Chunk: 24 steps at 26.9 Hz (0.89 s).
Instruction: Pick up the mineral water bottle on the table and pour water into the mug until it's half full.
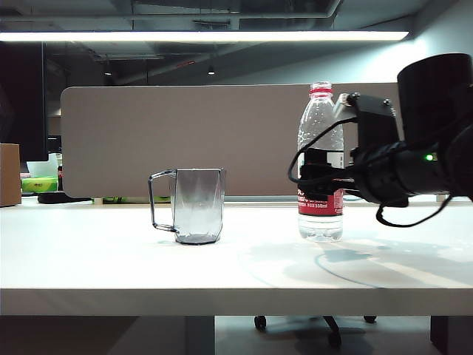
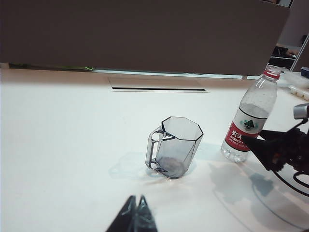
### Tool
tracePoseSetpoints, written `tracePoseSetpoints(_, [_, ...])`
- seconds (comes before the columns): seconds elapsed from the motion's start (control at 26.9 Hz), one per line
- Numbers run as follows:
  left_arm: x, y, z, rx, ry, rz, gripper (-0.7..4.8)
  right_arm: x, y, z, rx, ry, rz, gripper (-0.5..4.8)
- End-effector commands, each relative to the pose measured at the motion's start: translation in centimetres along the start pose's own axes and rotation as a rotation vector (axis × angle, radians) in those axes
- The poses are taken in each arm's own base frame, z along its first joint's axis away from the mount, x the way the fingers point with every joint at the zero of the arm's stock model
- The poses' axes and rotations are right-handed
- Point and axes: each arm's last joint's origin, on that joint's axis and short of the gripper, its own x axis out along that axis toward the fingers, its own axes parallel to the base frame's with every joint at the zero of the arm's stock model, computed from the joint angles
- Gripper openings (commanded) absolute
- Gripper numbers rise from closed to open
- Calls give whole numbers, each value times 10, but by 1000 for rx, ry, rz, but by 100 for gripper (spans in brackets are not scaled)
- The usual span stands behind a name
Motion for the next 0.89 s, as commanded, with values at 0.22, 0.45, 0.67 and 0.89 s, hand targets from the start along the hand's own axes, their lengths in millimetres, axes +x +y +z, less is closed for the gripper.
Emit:
tracePoseSetpoints(0.22, [0,0,-2,-11,24,1,-5,34,1,5,-31,-42,-22,479])
tracePoseSetpoints(0.45, [0,0,-2,-11,24,1,-5,47,2,9,-32,-16,-23,386])
tracePoseSetpoints(0.67, [0,0,-2,-10,24,1,-5,46,2,8,-33,-5,-19,247])
tracePoseSetpoints(0.89, [0,0,-2,-10,24,1,-5,42,11,20,-205,27,1,190])
